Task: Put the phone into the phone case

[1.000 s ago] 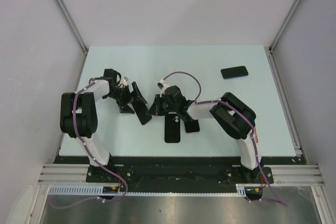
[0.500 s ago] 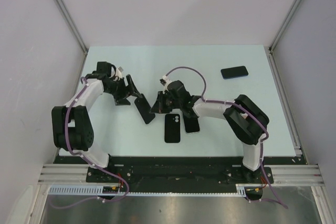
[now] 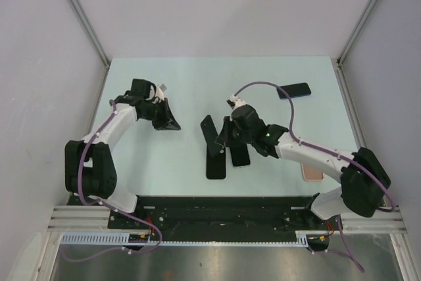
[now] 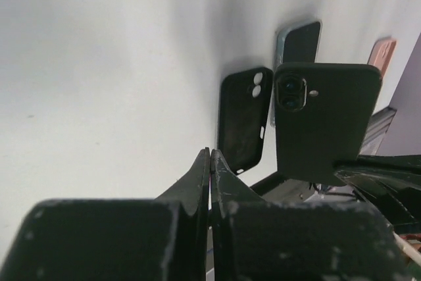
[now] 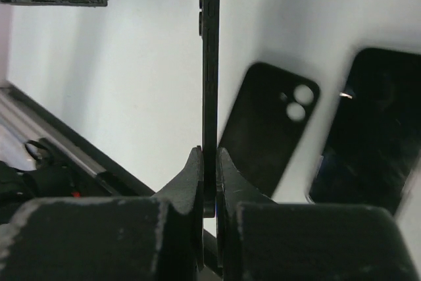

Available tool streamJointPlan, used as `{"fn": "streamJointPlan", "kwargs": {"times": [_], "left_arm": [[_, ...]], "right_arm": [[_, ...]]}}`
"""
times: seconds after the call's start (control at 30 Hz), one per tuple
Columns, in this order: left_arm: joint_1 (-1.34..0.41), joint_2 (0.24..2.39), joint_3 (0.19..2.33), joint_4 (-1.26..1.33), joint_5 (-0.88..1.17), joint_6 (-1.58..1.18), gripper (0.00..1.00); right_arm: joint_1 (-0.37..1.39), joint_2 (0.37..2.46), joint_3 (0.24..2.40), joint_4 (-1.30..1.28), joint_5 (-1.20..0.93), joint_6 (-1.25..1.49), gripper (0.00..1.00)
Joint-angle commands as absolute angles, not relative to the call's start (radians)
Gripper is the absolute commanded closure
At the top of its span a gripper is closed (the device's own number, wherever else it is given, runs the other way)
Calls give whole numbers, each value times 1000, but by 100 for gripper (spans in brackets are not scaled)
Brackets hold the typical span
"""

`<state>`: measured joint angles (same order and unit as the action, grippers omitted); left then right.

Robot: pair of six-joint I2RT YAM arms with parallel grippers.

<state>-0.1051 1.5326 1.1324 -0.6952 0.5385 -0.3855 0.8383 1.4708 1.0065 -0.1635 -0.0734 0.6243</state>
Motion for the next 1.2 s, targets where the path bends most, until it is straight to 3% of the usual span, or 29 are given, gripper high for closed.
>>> {"fn": "streamJointPlan", "kwargs": {"times": [0.0,0.33,0.73,1.0,1.1,1.17], "left_arm": [[-201,1503,1077,-611,545,-454,100],[-403,1627,1005,-460,494,-561,74],[-468,1740,962,-374,443,-597,47],[-491,1819,968,-354,437,-604,48],[-492,1833,969,-359,423,-604,55],[-492,1836,965,-368,416,-606,66]], "right_arm": [[897,1356,936,-293,158,658,100],[1092,1377,916,-384,429,795,100],[1141,1440,910,-356,483,799,100],[1146,1448,911,-360,494,782,100],[1147,1460,910,-364,494,775,100],[1146,1463,916,-365,488,772,100]]}}
